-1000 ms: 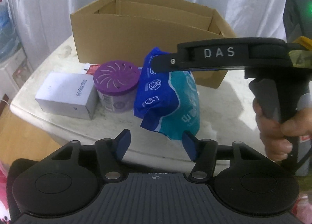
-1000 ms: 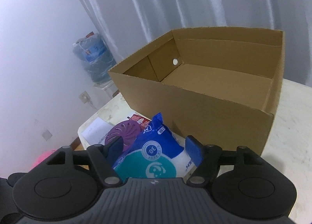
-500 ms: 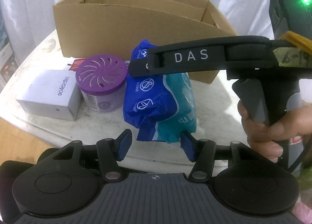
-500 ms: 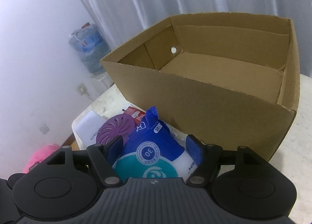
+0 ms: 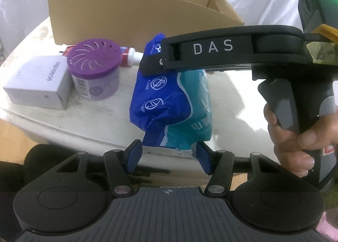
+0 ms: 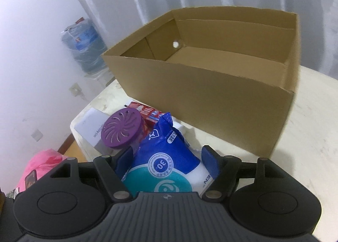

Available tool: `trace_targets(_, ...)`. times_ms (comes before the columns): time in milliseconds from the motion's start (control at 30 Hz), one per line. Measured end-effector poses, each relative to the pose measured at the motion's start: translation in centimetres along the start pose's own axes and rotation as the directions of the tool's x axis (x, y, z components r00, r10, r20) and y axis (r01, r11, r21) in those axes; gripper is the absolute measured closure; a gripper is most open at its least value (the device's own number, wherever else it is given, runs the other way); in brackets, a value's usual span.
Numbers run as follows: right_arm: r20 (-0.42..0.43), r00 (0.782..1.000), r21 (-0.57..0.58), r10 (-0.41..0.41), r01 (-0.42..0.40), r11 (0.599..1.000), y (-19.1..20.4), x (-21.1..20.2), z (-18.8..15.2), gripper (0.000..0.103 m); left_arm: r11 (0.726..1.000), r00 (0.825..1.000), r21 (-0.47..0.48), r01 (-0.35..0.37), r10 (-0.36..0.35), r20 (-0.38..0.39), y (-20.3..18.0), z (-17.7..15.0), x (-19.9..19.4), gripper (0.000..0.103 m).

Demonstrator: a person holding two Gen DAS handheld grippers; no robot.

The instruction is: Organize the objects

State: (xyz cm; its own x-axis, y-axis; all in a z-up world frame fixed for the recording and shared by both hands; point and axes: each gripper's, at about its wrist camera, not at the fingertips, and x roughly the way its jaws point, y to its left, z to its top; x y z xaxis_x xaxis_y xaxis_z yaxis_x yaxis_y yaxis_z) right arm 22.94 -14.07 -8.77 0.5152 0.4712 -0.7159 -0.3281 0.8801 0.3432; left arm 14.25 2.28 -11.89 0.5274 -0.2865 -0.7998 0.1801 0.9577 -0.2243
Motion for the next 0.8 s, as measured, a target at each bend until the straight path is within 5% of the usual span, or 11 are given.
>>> trace_targets(500, 0.062, 0.996, -0.056, -0.061, 0.065, 0.996, 0.7, -0.3, 1.0, 0.02, 0.998, 1.0, -0.05, -0.027, 0.027, 0.007, 0.9, -0.2, -0.8, 0.027)
trace_targets(800, -0.001, 0.998, -0.091, 0.062, -0.062, 0.994, 0.6, 2.3, 1.8, 0.016, 0.998, 1.0, -0.062, -0.008, 0.008, -0.003, 1.4, -0.2, -0.5, 0.027)
